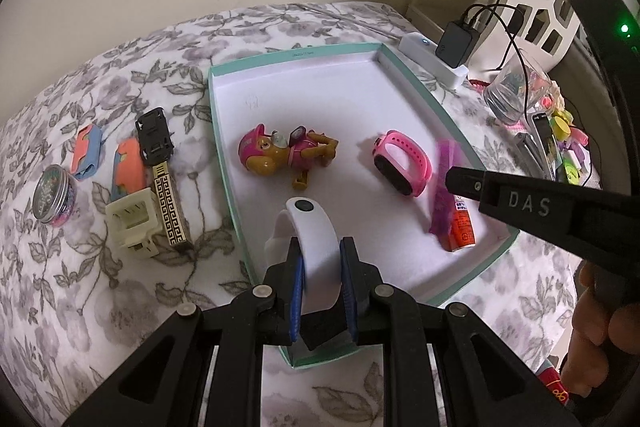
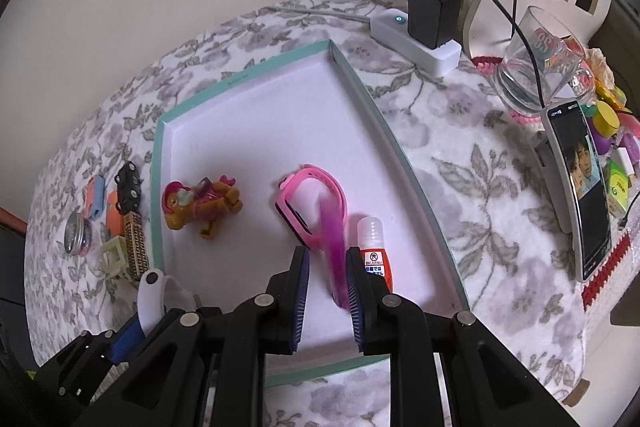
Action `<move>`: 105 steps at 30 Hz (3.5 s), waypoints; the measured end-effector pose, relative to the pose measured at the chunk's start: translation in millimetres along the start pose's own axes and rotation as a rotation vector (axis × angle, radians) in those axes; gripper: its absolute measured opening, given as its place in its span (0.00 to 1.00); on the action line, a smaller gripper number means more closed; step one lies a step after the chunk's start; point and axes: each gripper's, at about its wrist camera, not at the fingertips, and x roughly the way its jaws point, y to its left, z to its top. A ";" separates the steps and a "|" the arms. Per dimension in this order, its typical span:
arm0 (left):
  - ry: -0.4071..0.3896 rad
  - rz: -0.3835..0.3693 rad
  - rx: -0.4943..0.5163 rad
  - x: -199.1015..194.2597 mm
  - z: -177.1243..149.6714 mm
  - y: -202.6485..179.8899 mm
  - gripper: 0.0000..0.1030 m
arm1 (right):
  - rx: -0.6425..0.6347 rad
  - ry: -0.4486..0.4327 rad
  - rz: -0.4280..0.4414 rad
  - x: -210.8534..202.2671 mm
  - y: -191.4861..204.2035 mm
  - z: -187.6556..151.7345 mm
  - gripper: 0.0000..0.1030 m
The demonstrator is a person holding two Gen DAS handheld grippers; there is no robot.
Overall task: Organize rigid objects
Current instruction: 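Open the right gripper to drop the tube while the left releases the white band, then move the left gripper to the bead tin while the right approaches the gold-patterned band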
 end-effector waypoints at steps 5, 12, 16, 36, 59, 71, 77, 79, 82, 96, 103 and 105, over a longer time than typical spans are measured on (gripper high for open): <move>0.001 0.005 -0.006 1.2 1.3 1.8 0.19 | -0.008 0.011 -0.009 3.8 0.9 0.0 0.20; -0.014 -0.020 -0.059 -3.9 5.0 11.1 0.42 | -0.031 0.006 -0.034 5.6 4.9 1.9 0.20; -0.019 -0.035 -0.096 -7.6 7.5 17.8 0.52 | -0.045 0.005 -0.054 6.4 7.4 1.4 0.20; -0.007 0.043 -0.314 -13.4 15.8 75.6 0.72 | -0.092 -0.029 -0.068 5.1 17.7 1.7 0.60; -0.009 0.262 -0.625 -28.1 2.5 178.1 0.96 | -0.111 -0.128 0.032 -4.5 32.1 1.7 1.00; -0.089 0.384 -0.670 -58.6 5.1 212.8 0.96 | -0.147 -0.206 0.153 -27.7 62.6 5.4 1.00; -0.116 0.436 -0.654 -68.5 14.6 221.2 0.96 | -0.162 -0.231 0.203 -36.5 86.9 11.9 1.00; -0.122 0.438 -0.649 -69.8 18.5 224.2 0.96 | -0.175 -0.230 0.205 -37.0 96.8 15.7 1.00; -0.115 0.421 -0.657 -66.5 24.5 232.1 0.96 | -0.222 -0.238 0.219 -37.6 117.0 21.2 0.99; 0.067 0.372 -0.668 -9.4 38.1 269.5 0.96 | -0.402 -0.113 0.187 17.0 191.1 23.2 0.78; 0.102 0.337 -0.721 9.7 29.6 292.4 0.96 | -0.442 -0.033 0.195 46.9 205.2 11.8 0.61; 0.093 0.332 -0.726 10.2 30.2 296.0 0.96 | -0.446 -0.017 0.202 53.7 207.5 10.1 0.54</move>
